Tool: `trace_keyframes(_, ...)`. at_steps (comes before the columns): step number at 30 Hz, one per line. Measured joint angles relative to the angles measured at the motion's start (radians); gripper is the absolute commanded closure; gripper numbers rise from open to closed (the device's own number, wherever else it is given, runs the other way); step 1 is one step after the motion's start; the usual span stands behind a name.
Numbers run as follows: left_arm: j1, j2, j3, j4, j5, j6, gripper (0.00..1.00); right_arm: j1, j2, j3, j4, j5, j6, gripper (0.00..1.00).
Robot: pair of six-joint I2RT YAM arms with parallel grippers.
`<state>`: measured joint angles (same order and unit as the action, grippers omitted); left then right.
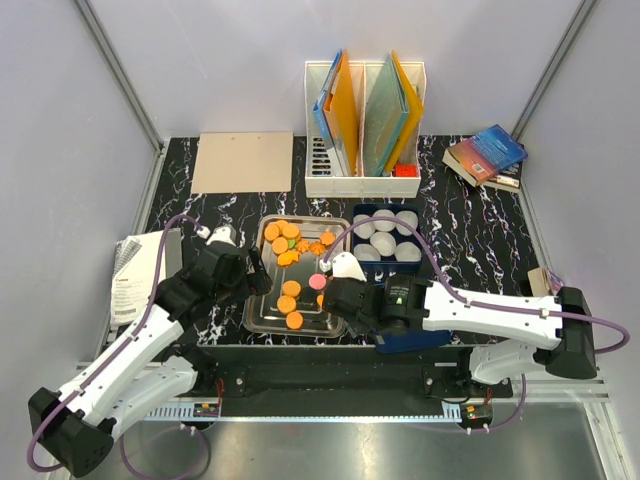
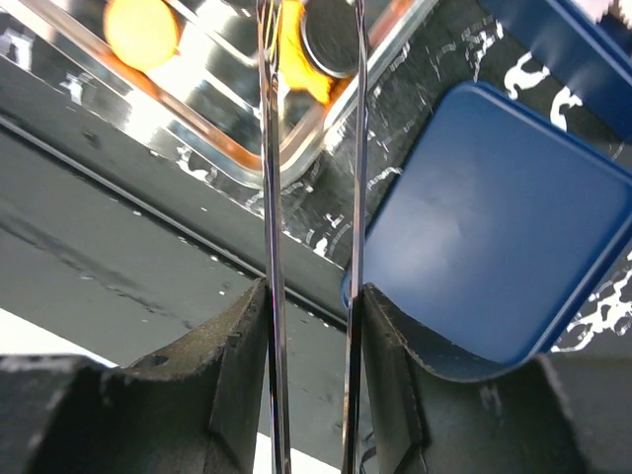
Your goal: Pack the cookies
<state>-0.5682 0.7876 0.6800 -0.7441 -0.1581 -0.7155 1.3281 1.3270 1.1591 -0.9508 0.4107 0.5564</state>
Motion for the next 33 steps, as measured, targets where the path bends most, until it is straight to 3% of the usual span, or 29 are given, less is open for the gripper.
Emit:
trace_keyframes(13,0.000,0.013,0.000,-0.003,0.000,0.000,0.01,0.000,0.034,-0.045,-0.016,0.006,0.026,0.55)
trace_keyframes(33,0.000,0.013,0.000,-0.004,0.000,0.000,0.01,0.000,0.043,-0.020,-0.050,0.105,0.058,0.77)
